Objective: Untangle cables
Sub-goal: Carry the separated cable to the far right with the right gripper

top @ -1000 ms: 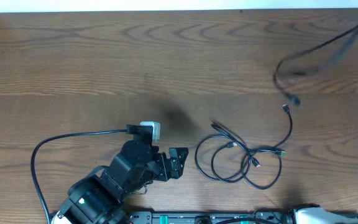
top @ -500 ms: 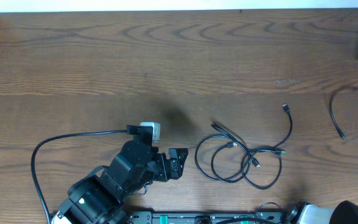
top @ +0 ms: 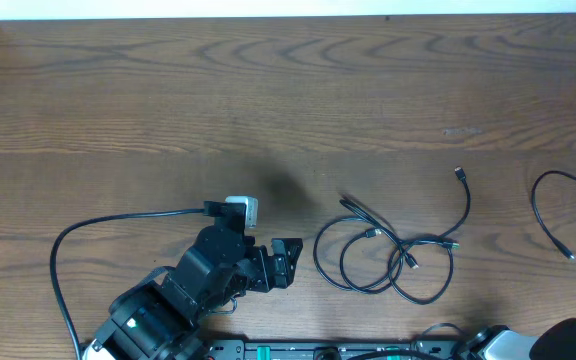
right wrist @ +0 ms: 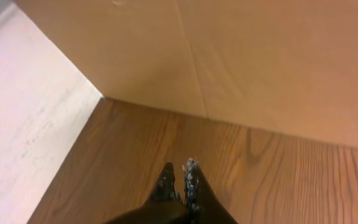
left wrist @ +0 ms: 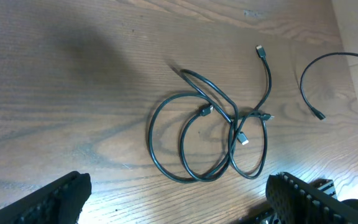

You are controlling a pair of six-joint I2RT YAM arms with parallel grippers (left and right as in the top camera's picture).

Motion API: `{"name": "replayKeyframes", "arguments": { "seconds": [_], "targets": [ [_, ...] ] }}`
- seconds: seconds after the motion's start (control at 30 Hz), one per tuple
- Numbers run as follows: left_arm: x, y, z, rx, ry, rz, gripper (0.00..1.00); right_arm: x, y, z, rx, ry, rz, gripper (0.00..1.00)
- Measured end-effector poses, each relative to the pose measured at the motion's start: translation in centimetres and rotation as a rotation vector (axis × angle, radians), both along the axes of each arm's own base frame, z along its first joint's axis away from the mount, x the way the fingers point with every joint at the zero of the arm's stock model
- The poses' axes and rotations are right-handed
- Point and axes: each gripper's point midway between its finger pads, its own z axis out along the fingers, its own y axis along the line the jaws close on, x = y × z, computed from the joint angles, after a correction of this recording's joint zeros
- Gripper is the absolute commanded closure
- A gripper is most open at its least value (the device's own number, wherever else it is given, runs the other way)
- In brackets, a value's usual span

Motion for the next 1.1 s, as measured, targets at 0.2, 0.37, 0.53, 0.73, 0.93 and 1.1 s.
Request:
{"name": "replayKeyframes", "arguments": {
  "seconds": [0.2, 0.37, 0.53, 0.73, 0.93, 1.1],
  "targets": [
    [0.0, 0.0, 0.0, 0.0, 0.0, 0.0, 0.06, -0.2, -0.7, -5.1, 0.105, 0.052, -0.029, 0.99],
    [0.0, 0.0, 0.0, 0.0, 0.0, 0.0, 0.06, -0.4, -0.8, -11.1, 0.218, 0.119, -0.05, 0.99],
    [0.0, 0.0, 0.0, -0.002, 0.002, -0.003, 0.06, -1.3, -1.0, -17.1, 0.309, 0.176, -0.085, 0.99],
    [-0.1, -0.1, 0.0, -0.002, 0.002, -0.003, 0.06, -2.2, -0.1, -23.5, 0.395, 0.23, -0.11, 0.99],
    [-0.1, -0.1, 0.0, -0.003, 0.004, -0.005, 0.06, -3.1, 1.2, -28.8, 0.454, 0.274, -0.117, 0.98],
    [-0.1, -0.1, 0.0, -0.003, 0.004, -0.006, 0.06, -3.9, 2.4, -32.1, 0.499, 0.295, -0.117, 0.39]
  ]
}}
